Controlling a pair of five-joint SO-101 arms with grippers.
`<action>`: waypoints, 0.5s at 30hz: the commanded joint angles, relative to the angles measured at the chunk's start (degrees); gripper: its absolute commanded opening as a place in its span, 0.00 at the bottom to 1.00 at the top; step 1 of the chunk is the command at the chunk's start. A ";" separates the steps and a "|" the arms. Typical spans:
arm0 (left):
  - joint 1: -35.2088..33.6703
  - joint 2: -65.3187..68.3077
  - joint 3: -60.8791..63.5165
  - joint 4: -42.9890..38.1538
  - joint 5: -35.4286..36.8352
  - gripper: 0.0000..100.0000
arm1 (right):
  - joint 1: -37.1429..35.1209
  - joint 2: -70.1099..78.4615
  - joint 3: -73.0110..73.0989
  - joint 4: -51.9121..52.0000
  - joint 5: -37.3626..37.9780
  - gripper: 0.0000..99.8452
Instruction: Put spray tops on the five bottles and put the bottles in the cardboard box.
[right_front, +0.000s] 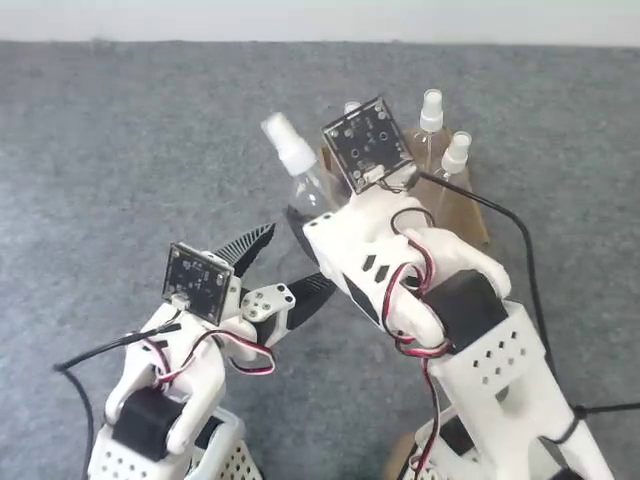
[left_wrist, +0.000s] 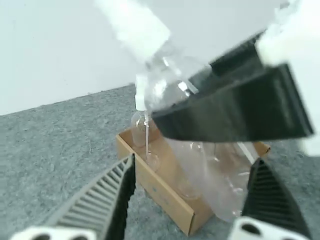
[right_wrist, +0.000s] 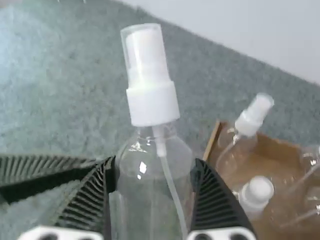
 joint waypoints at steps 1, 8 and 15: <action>-0.44 -0.26 -0.13 -1.49 -0.70 0.33 | -0.57 -7.60 -3.96 2.86 0.97 0.01; -0.44 -0.26 0.04 -1.49 -0.70 0.33 | -0.40 -12.44 -3.87 8.13 1.14 0.01; -0.35 -0.26 0.75 -1.49 -0.70 0.33 | 5.32 -12.97 -3.87 8.57 4.22 0.01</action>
